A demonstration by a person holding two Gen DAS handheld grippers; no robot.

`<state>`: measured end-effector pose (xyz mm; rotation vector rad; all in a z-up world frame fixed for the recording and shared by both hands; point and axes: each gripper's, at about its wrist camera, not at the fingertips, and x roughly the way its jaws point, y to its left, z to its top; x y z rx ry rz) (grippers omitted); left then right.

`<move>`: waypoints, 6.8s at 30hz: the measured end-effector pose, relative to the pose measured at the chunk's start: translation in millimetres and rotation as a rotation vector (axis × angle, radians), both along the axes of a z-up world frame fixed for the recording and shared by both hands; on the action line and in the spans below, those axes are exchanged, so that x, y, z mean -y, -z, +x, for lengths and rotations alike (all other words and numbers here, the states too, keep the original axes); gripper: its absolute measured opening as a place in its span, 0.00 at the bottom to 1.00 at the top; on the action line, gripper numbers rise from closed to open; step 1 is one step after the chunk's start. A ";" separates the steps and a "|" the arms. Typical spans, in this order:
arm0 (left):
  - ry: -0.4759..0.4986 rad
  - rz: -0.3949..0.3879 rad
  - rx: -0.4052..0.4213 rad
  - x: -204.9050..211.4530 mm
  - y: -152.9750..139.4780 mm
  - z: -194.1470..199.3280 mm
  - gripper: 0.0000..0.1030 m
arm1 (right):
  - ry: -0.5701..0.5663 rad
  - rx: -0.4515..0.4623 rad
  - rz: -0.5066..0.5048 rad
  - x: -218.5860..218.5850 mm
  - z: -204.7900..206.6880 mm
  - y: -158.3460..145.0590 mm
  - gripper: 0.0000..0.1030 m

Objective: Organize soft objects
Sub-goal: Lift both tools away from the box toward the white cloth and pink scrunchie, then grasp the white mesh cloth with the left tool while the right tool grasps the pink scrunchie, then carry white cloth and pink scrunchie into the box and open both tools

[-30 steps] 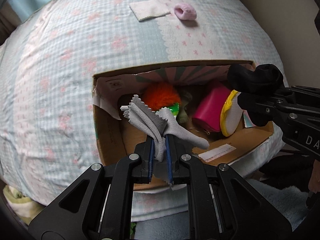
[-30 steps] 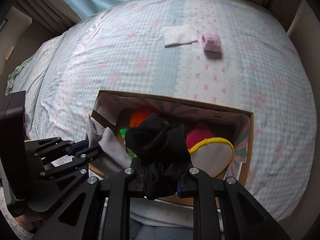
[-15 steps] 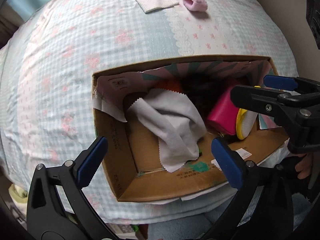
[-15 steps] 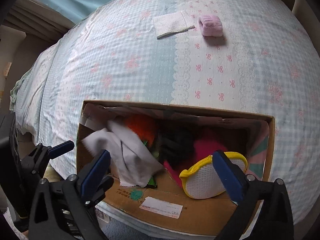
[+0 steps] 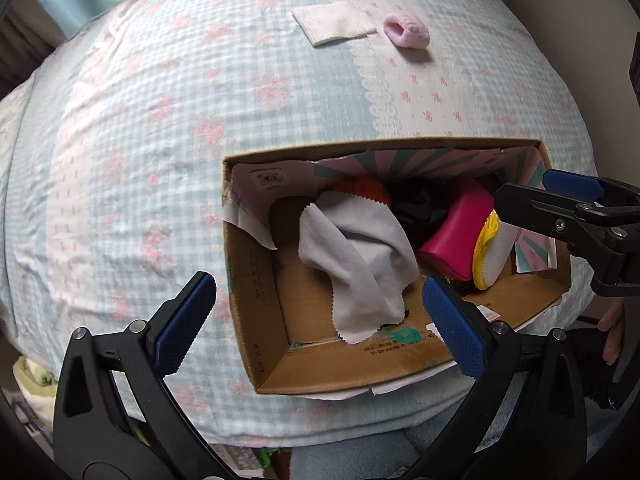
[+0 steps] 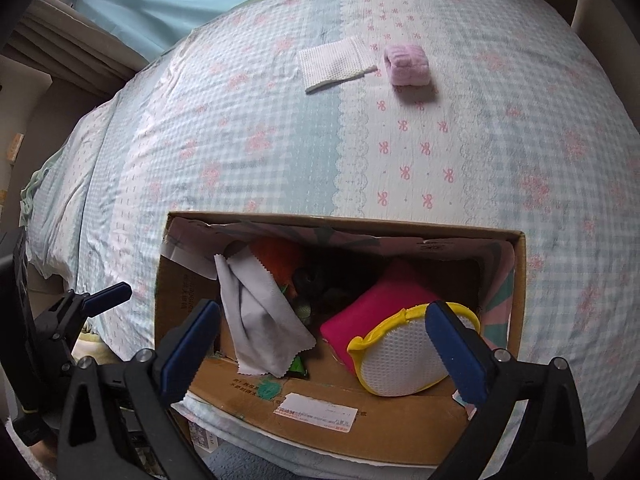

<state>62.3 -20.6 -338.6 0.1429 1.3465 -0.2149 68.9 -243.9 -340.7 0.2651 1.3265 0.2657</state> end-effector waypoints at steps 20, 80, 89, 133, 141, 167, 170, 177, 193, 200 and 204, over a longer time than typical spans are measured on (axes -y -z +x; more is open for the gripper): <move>-0.040 -0.032 0.242 -21.9 -114.1 -31.0 1.00 | 0.013 0.218 -0.129 -11.7 -42.2 -107.9 0.99; -0.235 -0.121 0.179 85.3 19.5 307.2 1.00 | -0.052 0.388 -0.192 66.6 176.1 -43.4 0.99; -0.187 -0.085 0.113 101.0 114.9 345.9 1.00 | -0.190 0.330 -0.182 60.5 226.9 50.8 0.99; -0.090 -0.165 0.281 105.2 -5.2 305.2 0.09 | -0.111 0.424 -0.205 65.8 224.3 24.5 0.41; -0.106 -0.157 0.382 93.7 -104.5 248.3 0.09 | -0.034 0.507 -0.217 73.8 183.6 -65.7 0.41; -0.012 -0.199 0.447 32.2 -213.4 -8.6 0.09 | 0.086 0.545 -0.250 36.6 -31.4 -203.4 0.41; 0.004 -0.208 0.430 26.5 -204.6 -29.6 0.09 | 0.098 0.526 -0.251 24.9 -53.4 -204.0 0.41; 0.027 -0.198 0.325 17.2 -157.5 -58.0 0.09 | 0.112 0.447 -0.244 3.0 -91.7 -185.2 0.41; 0.125 -0.140 0.064 46.0 -17.2 -38.2 0.09 | 0.089 0.177 -0.179 -2.4 -79.8 -65.1 0.41; 0.164 -0.061 0.018 58.9 15.1 -26.0 0.09 | 0.109 0.099 -0.156 7.1 -53.4 -32.5 0.41; 0.195 -0.036 0.017 65.3 22.5 -21.9 0.11 | 0.112 0.082 -0.129 11.5 -39.2 -22.9 0.41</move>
